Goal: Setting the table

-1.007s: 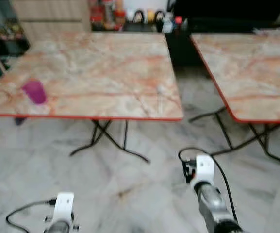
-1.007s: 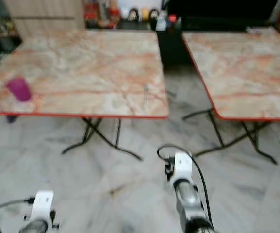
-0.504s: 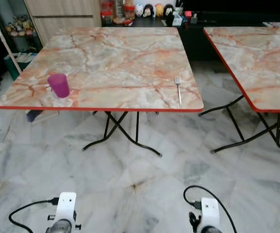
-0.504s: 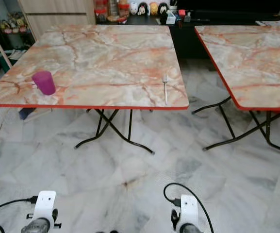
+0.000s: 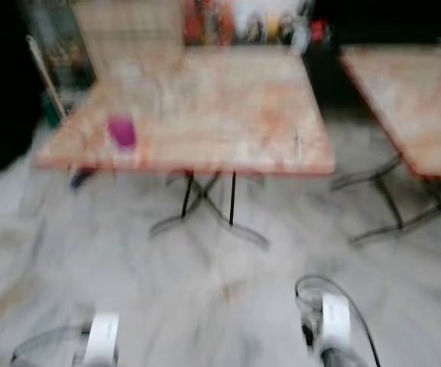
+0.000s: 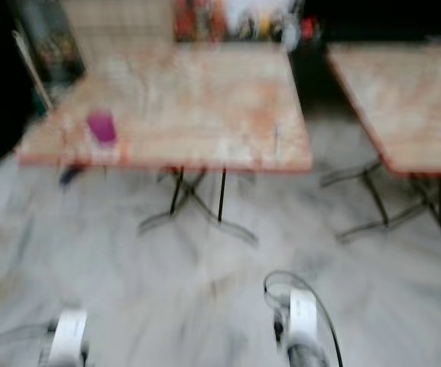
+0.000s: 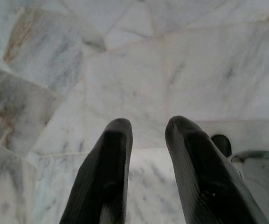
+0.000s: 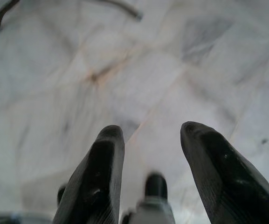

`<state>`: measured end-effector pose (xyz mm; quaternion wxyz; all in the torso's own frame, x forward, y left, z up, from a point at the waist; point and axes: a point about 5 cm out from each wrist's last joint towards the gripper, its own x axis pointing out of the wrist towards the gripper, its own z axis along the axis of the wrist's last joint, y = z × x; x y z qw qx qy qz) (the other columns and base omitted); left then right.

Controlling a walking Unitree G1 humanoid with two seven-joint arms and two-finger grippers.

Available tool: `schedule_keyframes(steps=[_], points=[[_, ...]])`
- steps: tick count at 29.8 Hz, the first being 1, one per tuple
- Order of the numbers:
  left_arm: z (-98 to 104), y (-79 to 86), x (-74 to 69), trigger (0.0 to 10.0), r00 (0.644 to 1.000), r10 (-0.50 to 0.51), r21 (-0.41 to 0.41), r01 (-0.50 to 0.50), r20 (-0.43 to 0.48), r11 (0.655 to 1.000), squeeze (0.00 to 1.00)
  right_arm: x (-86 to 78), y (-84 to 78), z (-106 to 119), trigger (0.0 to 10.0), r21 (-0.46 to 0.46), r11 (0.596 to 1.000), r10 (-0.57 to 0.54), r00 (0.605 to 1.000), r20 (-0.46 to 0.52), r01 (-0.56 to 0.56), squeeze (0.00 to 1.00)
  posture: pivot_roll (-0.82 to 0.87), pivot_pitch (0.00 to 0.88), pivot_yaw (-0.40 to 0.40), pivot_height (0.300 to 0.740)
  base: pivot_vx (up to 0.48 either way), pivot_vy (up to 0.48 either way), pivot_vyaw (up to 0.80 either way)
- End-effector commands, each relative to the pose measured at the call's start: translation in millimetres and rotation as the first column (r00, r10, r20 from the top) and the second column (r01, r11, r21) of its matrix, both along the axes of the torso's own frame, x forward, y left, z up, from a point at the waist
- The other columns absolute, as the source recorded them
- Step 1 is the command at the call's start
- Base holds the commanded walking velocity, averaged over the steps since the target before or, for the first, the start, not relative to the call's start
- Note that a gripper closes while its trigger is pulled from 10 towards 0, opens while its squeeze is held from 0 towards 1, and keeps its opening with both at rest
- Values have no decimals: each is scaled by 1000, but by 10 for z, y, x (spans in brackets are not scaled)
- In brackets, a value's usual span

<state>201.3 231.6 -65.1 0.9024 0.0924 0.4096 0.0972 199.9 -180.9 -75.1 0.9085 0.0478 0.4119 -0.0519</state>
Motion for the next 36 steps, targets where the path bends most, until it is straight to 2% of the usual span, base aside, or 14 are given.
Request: schedule_keyframes(steps=[1, 19, 25, 36], points=[[6, -29, 26, 10000, 1000, -10, -5, 10, 3, 1000, 0, -23, -61, -7, 10000, -10, 1000, -7, 1000, -11, 7, 0, 21, 86, 16, 740, 304, 0, 0], [26, -56, 72, 10000, 999, -31, -7, 31, 10, 999, 0, -34, -62, -14, 10000, -12, 1000, -14, 1000, -19, 14, 0, 14, 43, 9, 740, 315, 0, 0], [38, -62, 96, 10000, 999, -25, -10, 25, 20, 1000, 0, -29, -82, -13, 10000, -12, 1000, -26, 999, -29, 26, 0, 18, 55, 6, 740, 326, 0, -76], [17, -56, 56, 10000, 1000, -18, -12, 18, 11, 1000, 0, -31, -69, -13, 10000, -19, 1000, -16, 1000, -21, 15, 0, 17, 84, 8, 740, 327, 0, -41]])
